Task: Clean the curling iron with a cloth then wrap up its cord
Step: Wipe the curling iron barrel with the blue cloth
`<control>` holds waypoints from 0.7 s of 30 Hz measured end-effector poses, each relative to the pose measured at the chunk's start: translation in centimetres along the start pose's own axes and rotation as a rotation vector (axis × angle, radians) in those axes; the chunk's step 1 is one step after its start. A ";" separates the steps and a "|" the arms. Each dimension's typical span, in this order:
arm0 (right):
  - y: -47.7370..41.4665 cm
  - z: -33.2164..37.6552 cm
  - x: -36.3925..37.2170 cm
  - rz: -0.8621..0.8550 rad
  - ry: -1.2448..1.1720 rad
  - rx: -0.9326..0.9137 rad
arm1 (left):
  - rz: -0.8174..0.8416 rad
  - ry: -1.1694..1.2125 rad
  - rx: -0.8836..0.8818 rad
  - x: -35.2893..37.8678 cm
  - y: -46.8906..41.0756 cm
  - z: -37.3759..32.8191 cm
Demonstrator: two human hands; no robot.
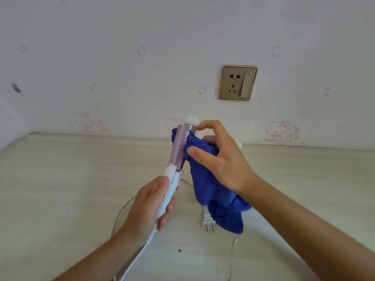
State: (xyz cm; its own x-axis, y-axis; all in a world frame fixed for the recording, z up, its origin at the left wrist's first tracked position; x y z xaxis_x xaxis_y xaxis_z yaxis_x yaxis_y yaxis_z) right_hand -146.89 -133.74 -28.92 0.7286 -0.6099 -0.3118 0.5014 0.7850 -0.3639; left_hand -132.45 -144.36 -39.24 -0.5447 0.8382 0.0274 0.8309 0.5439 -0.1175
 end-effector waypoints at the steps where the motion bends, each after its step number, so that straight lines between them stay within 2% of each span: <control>1: -0.1 -0.3 -0.2 -0.022 -0.005 0.015 | -0.003 -0.003 -0.006 0.0 -0.1 0.1; 6: -0.4 -1.4 -0.9 -0.113 0.093 0.052 | -0.005 -0.045 -0.023 0.2 -0.2 0.2; 10: -0.5 -2.1 -0.2 -0.025 0.140 0.085 | -0.020 -0.074 -0.022 0.2 -0.1 0.2; 21: 0.2 -2.1 1.3 0.070 -0.088 0.049 | -0.030 -0.109 -0.003 0.2 0.2 0.2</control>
State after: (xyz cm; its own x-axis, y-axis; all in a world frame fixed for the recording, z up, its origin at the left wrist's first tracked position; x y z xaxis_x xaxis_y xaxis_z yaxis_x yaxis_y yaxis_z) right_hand -146.81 -134.63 -31.20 0.7998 -0.5432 -0.2554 0.4687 0.8310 -0.2996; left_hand -132.44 -144.12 -39.49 -0.5780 0.8124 -0.0776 0.8146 0.5686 -0.1148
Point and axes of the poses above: each hand's wrist, its own y-axis away from the middle knuckle, its own x-axis out of the palm, z = x × y, the point moved 8 cm from there along -y, towards the middle knuckle, and after that the axes turned 3 degrees about x, right-handed, at the moved point
